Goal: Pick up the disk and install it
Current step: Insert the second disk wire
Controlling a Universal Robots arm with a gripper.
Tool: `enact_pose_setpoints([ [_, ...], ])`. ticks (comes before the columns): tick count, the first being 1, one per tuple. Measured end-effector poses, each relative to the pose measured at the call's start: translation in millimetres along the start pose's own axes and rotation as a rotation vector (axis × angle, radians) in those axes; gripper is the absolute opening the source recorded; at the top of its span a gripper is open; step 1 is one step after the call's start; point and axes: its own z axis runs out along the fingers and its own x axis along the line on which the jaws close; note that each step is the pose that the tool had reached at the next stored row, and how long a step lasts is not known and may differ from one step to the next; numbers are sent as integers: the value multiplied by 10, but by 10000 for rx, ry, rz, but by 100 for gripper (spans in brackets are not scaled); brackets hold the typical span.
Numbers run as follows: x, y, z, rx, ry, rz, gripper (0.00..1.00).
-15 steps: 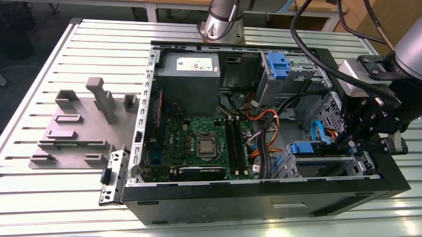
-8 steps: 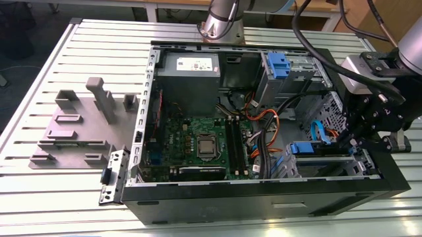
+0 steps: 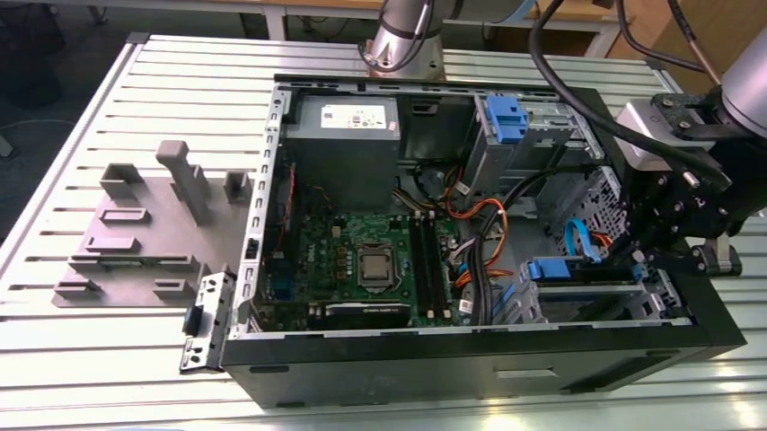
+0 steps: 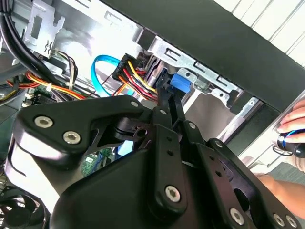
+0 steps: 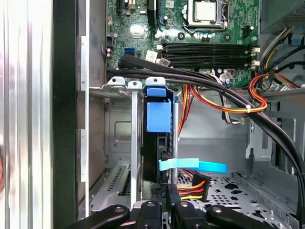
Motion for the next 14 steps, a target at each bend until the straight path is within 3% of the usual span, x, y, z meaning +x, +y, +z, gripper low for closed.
enact_pose_setpoints([
  [7, 0, 27, 3, 0, -115, 3, 17],
  [14, 0, 40, 18, 0, -121, 4, 17],
])
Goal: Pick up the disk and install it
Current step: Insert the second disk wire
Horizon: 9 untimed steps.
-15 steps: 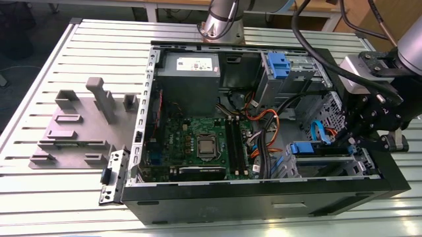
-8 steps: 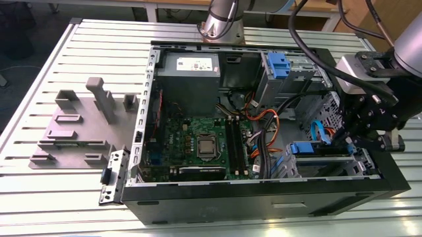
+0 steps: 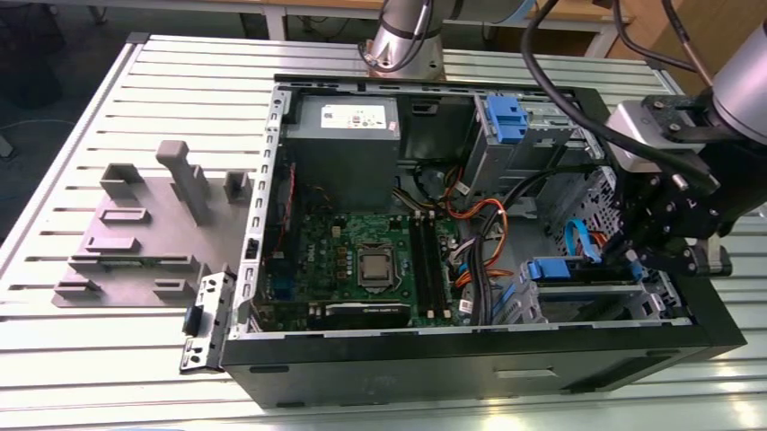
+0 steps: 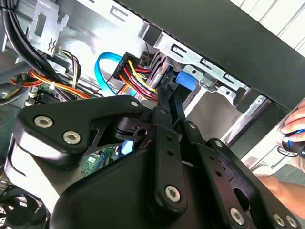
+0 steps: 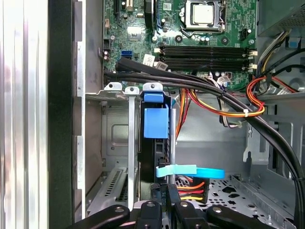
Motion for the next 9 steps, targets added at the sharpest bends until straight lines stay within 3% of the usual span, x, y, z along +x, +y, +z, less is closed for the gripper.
enact_pose_setpoints([
  [9, 0, 10, 16, 0, -2, 0, 17],
])
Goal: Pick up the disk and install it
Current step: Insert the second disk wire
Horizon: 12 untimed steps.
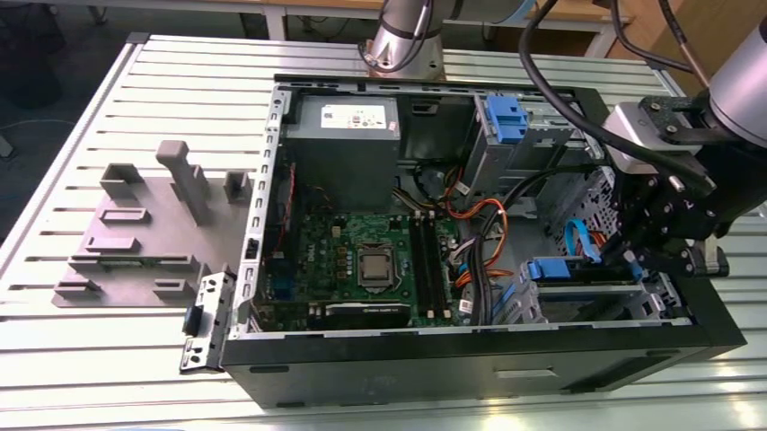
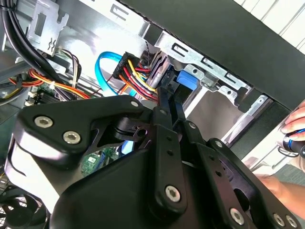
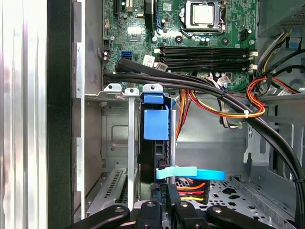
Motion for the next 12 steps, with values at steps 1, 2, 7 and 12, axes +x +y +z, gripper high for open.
enact_pose_setpoints([
  [1, 0, 0, 3, 0, 2, 0, 17],
  [2, 0, 0, 3, 0, 3, -1, 17],
  [7, 0, 0, 12, 0, 2, -1, 17],
  [12, 1, 0, 15, 0, 1, 0, 17],
])
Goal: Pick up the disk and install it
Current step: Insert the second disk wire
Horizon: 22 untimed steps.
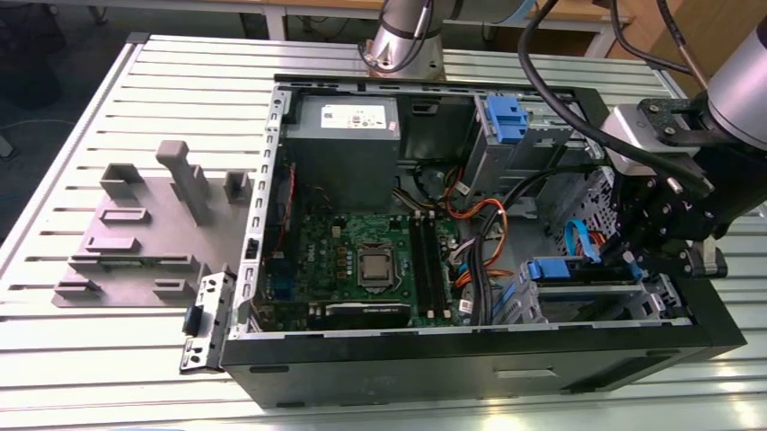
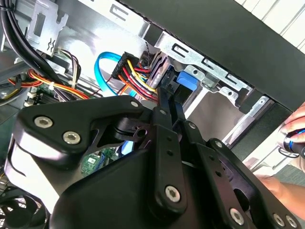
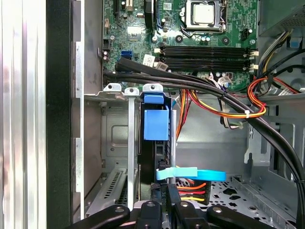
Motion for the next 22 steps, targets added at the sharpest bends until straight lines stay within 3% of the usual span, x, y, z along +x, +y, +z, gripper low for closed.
enact_pose_setpoints([
  [6, -1, -1, -31, 0, -2, 13, 17],
  [22, 8, -1, -21, 3, 2, 165, 17],
])
